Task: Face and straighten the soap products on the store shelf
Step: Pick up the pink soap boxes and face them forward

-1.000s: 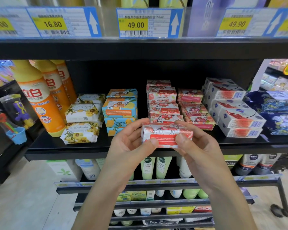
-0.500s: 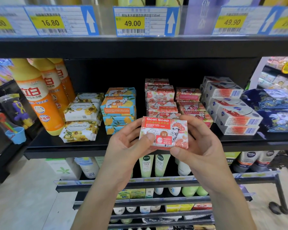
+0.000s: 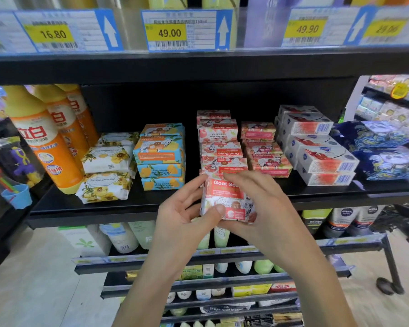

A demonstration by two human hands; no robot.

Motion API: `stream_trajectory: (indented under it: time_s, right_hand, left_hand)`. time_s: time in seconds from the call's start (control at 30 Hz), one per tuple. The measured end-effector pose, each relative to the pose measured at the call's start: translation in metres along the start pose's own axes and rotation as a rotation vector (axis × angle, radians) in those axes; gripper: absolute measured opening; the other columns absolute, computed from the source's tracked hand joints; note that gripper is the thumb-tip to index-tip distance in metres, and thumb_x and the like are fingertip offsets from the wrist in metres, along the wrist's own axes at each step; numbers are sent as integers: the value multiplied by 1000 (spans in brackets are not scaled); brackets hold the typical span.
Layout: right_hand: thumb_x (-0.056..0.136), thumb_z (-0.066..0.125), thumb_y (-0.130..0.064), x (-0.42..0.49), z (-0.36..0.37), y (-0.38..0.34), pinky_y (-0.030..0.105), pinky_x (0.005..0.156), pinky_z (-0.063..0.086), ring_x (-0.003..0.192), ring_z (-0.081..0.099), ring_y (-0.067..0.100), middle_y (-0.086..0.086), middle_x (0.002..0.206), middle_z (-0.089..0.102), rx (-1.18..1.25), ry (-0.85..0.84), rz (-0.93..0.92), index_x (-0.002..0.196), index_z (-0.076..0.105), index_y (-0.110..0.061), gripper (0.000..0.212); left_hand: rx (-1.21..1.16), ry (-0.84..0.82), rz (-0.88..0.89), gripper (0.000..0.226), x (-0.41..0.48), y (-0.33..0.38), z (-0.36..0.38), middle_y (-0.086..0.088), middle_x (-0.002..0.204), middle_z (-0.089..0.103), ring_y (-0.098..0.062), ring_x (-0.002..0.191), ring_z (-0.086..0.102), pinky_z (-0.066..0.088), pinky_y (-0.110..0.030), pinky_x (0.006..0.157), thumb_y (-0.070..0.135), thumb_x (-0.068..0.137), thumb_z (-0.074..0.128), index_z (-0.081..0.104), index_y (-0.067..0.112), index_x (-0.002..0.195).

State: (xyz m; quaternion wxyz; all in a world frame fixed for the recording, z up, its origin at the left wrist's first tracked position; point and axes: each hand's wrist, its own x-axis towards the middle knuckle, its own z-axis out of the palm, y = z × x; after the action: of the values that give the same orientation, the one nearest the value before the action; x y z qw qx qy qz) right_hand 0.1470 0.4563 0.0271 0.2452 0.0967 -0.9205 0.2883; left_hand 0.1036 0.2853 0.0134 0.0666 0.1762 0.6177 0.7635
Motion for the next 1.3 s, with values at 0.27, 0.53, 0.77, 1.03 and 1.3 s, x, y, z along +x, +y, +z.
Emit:
stream_trajectory:
  time_s: [0.27,0.53,0.77,1.03,1.3]
  right_hand:
    - [76,89,-37,-2,-30,29,21,108,33,124,42,3,-24,127,44,-51,-94,135,146,52,-28,80]
    - [80,85,-40,9,-64,66,24,104,30,134,39,12,-18,135,47,-209,-256,204,152,43,-30,84]
    - [85,82,-37,28,-69,75,33,116,27,144,32,19,-4,154,44,-356,-376,219,157,36,-25,85]
    - [83,84,-30,45,-49,89,36,117,29,143,37,27,5,153,47,-352,-366,220,153,45,-17,81]
    - [77,87,-33,40,-47,88,21,108,29,135,47,19,-2,144,53,-242,-182,186,145,55,-18,77]
  left_hand:
    - [325,14,154,58,10,-13,-9,15,122,72,-5,116,67,53,-20,96,32,81,86,60,36,132]
    - [1147,54,356,46,37,-62,-52,2,136,63,-17,128,56,43,-31,110,38,93,73,66,16,134]
    - [1230,119,440,51,40,-76,-51,1,125,71,-19,117,64,43,-33,103,51,92,53,75,15,121]
    - [1188,131,419,51,39,-77,-52,5,127,70,-13,118,61,44,-32,102,53,91,54,74,18,123]
    - [1196,150,423,50,39,-77,-49,6,125,71,-12,115,62,43,-30,101,52,91,55,75,18,122]
